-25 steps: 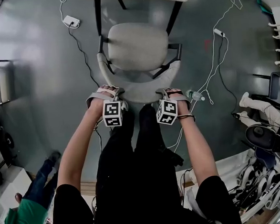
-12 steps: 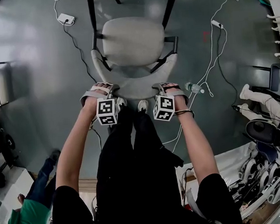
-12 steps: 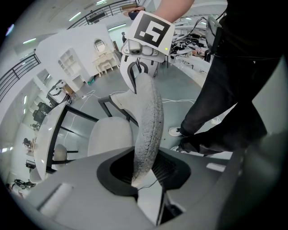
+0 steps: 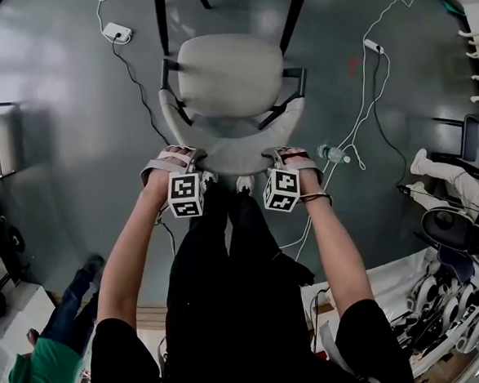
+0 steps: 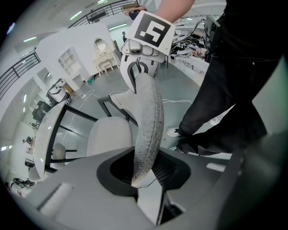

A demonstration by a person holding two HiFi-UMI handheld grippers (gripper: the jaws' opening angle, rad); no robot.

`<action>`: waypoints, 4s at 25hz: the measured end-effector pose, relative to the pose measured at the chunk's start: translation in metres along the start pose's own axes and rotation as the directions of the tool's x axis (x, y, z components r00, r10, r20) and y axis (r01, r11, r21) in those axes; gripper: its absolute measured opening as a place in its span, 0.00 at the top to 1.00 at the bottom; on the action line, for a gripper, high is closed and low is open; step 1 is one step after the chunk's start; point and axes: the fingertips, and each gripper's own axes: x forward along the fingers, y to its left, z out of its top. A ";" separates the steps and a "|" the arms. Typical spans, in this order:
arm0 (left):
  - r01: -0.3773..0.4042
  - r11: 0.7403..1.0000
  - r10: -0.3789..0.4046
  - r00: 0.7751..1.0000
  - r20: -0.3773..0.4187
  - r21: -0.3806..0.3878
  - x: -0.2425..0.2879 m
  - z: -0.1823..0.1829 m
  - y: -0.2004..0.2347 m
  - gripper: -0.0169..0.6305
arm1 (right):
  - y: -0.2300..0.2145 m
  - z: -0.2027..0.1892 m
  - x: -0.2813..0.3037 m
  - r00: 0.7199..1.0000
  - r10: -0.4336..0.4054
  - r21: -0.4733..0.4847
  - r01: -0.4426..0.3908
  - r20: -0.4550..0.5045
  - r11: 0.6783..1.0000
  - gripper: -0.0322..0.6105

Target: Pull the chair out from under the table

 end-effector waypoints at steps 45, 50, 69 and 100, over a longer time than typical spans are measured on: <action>0.018 1.000 -0.018 1.000 -0.008 0.008 -0.013 0.002 -0.058 0.83 | 0.061 0.012 -0.008 1.000 0.023 0.010 -0.023 -0.009 1.000 0.80; 0.026 1.000 -0.025 1.000 -0.011 0.007 -0.014 0.002 -0.061 0.83 | 0.066 0.011 -0.008 0.999 0.033 0.005 -0.033 -0.014 0.999 0.80; 0.044 0.999 -0.044 0.999 -0.017 0.003 -0.017 0.006 -0.091 0.83 | 0.095 0.013 -0.010 0.999 0.046 -0.004 -0.046 -0.012 0.999 0.80; 0.155 0.987 -0.156 0.988 -0.018 -0.028 -0.016 0.008 -0.107 0.80 | 0.110 0.014 -0.011 0.993 0.114 0.004 -0.114 -0.008 0.993 0.77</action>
